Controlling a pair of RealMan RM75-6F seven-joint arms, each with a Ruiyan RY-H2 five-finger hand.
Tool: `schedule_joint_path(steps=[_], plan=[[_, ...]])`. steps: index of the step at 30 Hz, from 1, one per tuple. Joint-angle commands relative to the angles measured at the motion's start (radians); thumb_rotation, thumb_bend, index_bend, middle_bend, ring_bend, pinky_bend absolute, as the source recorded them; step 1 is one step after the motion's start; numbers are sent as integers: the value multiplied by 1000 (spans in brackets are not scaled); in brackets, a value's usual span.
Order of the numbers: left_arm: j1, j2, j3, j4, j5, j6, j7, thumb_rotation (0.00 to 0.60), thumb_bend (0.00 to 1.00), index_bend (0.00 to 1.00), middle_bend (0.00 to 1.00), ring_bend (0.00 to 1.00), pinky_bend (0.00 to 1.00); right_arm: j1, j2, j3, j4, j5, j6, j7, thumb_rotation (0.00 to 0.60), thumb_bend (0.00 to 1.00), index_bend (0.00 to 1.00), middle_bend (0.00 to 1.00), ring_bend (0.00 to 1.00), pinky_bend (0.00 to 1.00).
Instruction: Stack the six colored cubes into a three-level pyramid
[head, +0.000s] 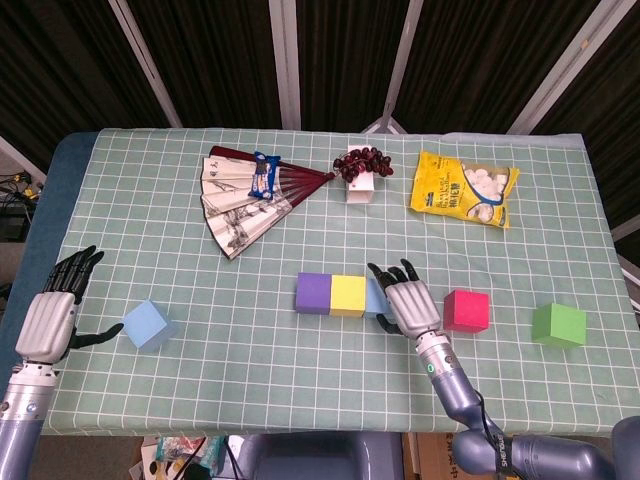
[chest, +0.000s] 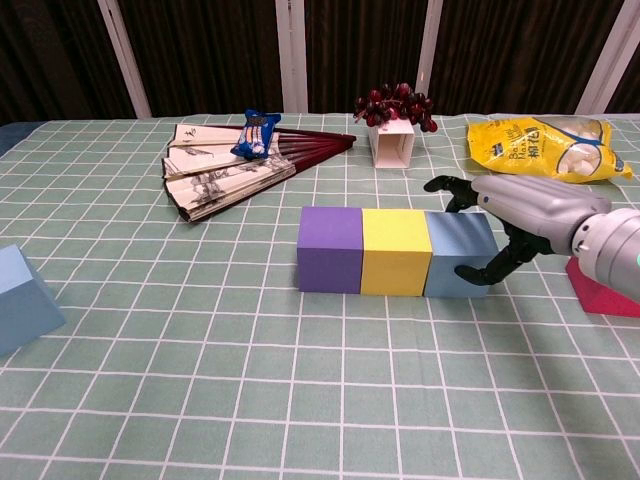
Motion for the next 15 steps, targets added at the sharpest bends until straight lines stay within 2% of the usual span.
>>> schedule_joint_path(steps=[1,5,15], plan=[[0,0,0,0,0,-1,0,600,91,0,4,7,50,0,0,-1,0,1,0,0,600,383,0,304,110,0],[1,-1,-1,-2,8,7,-8,600,91,0,5,7,50,-3,1,-5,-5,3,1,3,600,382,0,215,28,0],[2,-2,0,1,13,10,-8,600,91,0,5,7,50,-8,14,-16,-34,23,2,-19,600,382,0,70,0,0]])
